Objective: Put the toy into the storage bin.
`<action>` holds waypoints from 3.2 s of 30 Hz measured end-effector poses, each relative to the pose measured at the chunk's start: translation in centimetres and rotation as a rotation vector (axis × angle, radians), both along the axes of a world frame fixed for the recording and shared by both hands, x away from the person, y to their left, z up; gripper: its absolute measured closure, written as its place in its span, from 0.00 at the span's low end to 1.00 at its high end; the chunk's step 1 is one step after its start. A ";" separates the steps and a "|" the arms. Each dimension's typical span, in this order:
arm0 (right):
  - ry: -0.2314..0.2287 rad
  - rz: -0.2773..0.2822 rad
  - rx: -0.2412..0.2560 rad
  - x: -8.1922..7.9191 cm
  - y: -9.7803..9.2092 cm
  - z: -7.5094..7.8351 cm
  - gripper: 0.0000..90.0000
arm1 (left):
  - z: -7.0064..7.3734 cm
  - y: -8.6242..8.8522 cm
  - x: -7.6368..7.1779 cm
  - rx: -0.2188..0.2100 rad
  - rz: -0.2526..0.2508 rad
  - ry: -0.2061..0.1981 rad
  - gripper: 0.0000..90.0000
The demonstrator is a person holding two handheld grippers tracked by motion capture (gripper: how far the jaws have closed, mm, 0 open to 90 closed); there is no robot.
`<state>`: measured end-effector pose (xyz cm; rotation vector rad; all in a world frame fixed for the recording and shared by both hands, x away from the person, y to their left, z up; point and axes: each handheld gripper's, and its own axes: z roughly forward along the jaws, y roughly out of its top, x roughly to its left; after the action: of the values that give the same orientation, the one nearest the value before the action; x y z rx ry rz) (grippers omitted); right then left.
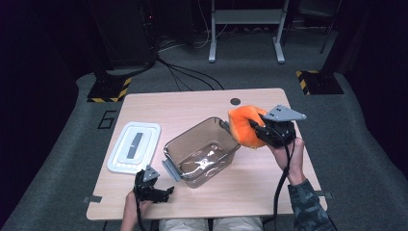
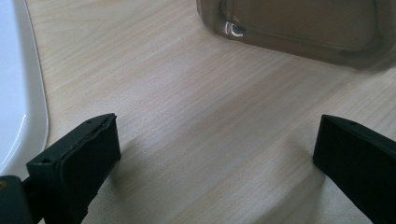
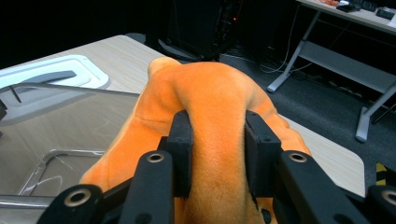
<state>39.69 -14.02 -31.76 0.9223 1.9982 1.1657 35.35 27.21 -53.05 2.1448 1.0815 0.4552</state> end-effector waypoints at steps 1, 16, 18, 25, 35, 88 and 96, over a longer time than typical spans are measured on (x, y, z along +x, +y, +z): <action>-0.002 0.004 -0.001 0.0 0.1 0.1 0.75 | 0.0 0.0 0.0 -0.002 0.004 -0.006 0.01; -0.004 0.053 -0.026 0.3 2.1 0.6 0.75 | 0.0 0.0 0.0 -0.001 0.001 -0.002 0.01; -0.003 0.059 -0.030 0.3 2.4 0.6 0.75 | 0.0 0.0 0.0 0.000 0.000 0.000 0.01; 0.004 0.078 -0.038 0.6 3.4 0.5 0.75 | 0.0 0.0 0.0 0.000 0.000 0.000 0.01; 0.015 0.102 -0.051 1.0 4.7 0.3 0.75 | 0.0 0.0 0.0 0.000 0.000 0.001 0.01; 0.153 0.229 -0.072 3.7 9.6 -4.5 0.73 | 0.0 0.0 0.0 0.000 -0.001 0.001 0.01; 0.179 0.228 -0.057 4.1 9.5 -5.2 0.72 | 0.0 0.0 0.0 0.000 -0.001 0.001 0.01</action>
<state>43.75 -4.47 -36.93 0.8099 2.3183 1.1746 35.34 27.21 -53.04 2.1458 1.0816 0.4534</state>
